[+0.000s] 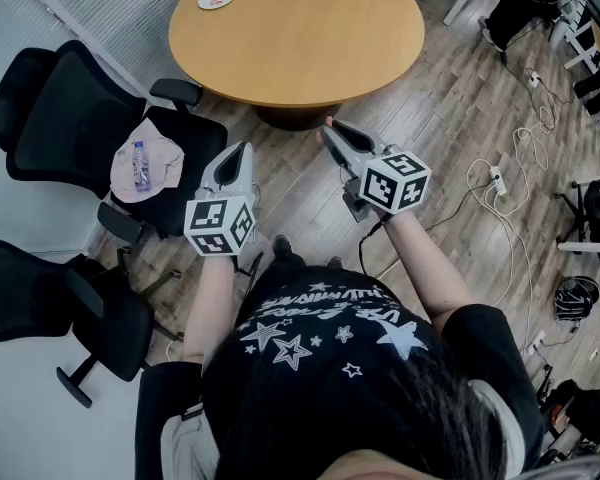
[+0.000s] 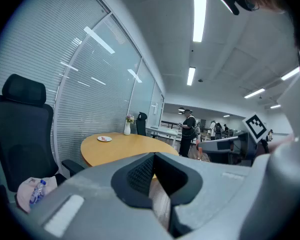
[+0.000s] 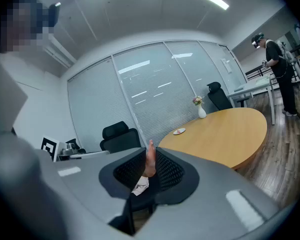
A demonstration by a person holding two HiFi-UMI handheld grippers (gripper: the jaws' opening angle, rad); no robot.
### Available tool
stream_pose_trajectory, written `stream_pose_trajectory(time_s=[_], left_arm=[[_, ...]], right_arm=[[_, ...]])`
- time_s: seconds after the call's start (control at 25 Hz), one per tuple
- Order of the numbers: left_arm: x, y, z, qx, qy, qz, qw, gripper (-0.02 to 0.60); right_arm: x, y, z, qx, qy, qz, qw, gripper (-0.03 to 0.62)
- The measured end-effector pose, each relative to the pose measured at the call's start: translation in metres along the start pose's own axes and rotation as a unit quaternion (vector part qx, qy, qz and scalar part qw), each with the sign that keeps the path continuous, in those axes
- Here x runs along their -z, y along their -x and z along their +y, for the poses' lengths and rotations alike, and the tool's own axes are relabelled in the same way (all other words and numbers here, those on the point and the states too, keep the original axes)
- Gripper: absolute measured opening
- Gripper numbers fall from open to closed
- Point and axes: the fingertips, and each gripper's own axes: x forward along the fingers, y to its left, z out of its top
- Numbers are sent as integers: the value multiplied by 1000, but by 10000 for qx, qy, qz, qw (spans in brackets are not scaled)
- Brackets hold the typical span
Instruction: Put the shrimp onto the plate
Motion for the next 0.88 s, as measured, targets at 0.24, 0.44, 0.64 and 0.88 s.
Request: stream_pose_trajectory(time_s=[0.24, 0.44, 0.64, 0.88], left_arm=[[-2, 0, -12, 27, -50, -42, 10000, 2], [-1, -3, -16, 78, -79, -12, 9999, 2], [5, -8, -12, 146, -38, 41, 9999, 2], [12, -17, 22, 161, 137, 142, 9997, 2]], right_arm=[[1, 9, -2, -13, 44, -17, 10000, 61], [2, 13, -5, 35, 38, -14, 10000, 61], [7, 5, -8, 78, 55, 70, 9999, 61], [3, -18, -10, 188, -110, 2, 9998, 63]])
